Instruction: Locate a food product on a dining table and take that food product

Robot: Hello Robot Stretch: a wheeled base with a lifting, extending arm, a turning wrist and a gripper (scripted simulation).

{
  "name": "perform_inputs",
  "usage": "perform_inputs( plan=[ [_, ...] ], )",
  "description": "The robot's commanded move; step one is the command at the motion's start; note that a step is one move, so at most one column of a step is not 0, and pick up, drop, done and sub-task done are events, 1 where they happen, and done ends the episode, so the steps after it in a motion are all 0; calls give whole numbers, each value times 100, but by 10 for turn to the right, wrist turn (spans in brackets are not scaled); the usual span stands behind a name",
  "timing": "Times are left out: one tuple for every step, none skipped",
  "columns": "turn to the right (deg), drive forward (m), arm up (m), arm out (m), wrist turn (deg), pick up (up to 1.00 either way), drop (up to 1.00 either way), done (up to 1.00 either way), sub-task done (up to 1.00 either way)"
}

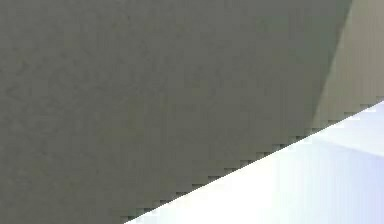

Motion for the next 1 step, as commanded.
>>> perform_inputs(
  plan=[
    [450, 0, 0, 0, 0, 0, 0, 0, 0]
  ],
)
